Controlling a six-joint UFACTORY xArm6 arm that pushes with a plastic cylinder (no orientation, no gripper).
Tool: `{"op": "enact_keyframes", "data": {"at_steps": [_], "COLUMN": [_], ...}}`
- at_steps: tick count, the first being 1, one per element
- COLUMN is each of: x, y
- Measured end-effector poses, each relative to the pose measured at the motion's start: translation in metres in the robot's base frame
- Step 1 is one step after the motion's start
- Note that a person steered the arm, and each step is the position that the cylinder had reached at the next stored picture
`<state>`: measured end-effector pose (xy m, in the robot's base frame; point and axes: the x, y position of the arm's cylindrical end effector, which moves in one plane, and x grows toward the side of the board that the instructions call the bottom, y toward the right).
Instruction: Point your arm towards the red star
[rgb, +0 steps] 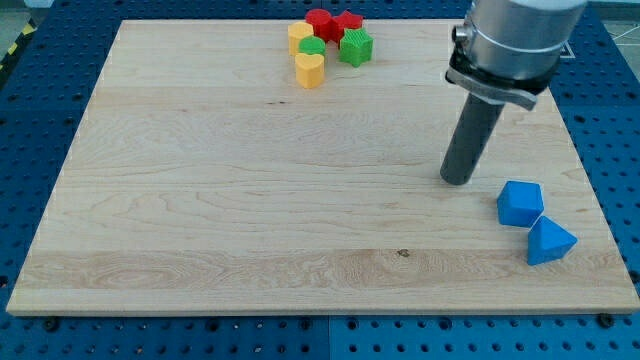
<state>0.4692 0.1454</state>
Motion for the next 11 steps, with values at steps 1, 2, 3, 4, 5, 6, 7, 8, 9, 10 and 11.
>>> {"op": "enact_keyframes", "data": {"at_steps": [1, 2, 3, 4, 5, 6, 7, 8, 9, 10, 11], "x": [-0.043, -0.069, -0.071, -0.074, -0.082, -0.137, -0.144, -0.183, -0.188, -0.189, -0.189], "y": [-0.010, -0.012, -0.012, -0.012, -0.012, -0.012, -0.012, -0.012, -0.012, -0.012, -0.012]}}
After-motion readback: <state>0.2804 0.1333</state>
